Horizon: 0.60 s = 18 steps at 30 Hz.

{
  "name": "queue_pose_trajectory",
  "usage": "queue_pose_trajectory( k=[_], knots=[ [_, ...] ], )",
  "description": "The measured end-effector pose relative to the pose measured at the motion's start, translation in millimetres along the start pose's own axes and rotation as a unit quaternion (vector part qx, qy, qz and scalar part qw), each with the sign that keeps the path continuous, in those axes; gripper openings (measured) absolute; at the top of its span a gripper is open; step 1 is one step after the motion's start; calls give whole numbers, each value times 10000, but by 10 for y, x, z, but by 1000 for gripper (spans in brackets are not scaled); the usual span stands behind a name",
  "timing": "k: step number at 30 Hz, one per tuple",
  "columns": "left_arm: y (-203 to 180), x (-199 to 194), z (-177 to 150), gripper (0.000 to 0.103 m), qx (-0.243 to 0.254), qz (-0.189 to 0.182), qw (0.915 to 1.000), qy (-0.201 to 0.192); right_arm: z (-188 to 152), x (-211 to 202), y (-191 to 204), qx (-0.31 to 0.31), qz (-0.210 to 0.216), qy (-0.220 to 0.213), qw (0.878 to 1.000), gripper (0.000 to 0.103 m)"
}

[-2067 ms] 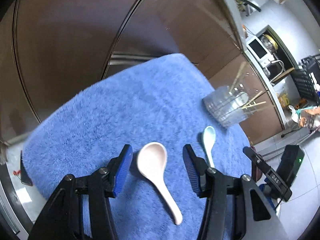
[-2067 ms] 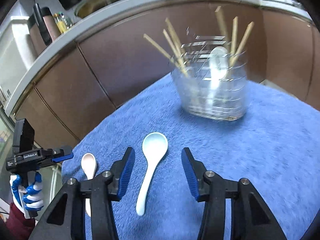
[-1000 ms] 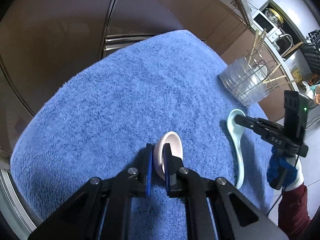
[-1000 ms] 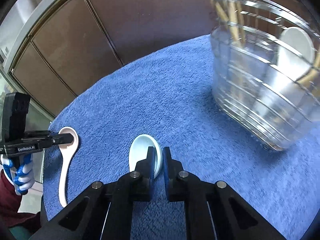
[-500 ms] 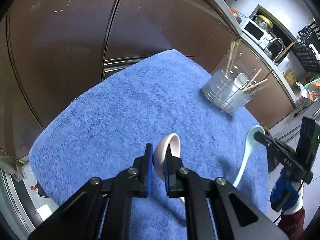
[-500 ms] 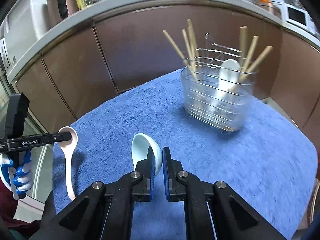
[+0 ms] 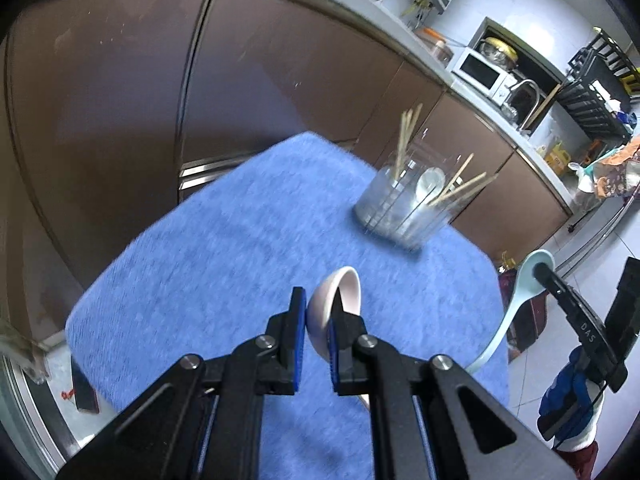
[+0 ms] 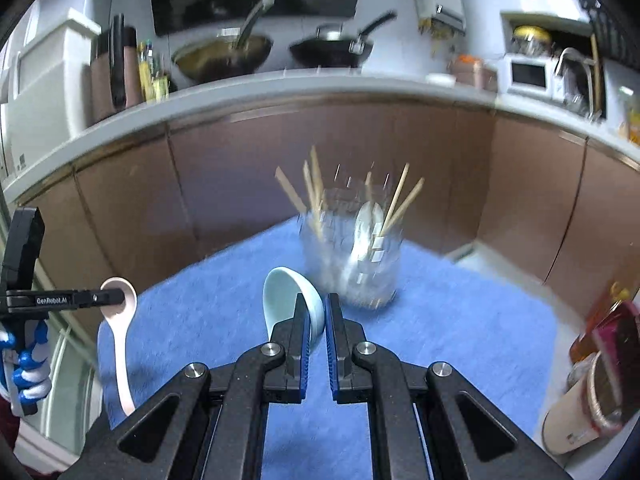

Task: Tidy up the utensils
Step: 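Carry the white spoon with the right tool over the holder while the left tool carries the pink spoon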

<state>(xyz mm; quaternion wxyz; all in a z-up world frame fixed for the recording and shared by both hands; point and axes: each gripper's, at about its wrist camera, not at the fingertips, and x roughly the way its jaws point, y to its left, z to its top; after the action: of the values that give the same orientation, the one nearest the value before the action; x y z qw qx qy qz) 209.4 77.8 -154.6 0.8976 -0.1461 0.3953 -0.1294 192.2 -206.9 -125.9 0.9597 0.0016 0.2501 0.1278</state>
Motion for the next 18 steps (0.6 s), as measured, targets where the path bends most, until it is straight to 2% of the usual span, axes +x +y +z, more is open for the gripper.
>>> queue_pose_trajectory(
  k=[5,10,15,18],
  knots=[
    [-384,-7,457,9,300,33,9986,-442,463,-68,-47,-71,-334,-761,9965,7],
    [-868,115,1034,9,657,101,9927,-1010,957,98,-90,-373,-820,-1480,9849,7],
    [-1222,419,1523,9,805,287,9845,-1531,1211,480,-238,-547,-1167,-1715,9767,8],
    [-1426,644,1702,9,995,594,9755,-1872,1255,744,-319,-558,-1206,-1671,9769,8]
  ],
)
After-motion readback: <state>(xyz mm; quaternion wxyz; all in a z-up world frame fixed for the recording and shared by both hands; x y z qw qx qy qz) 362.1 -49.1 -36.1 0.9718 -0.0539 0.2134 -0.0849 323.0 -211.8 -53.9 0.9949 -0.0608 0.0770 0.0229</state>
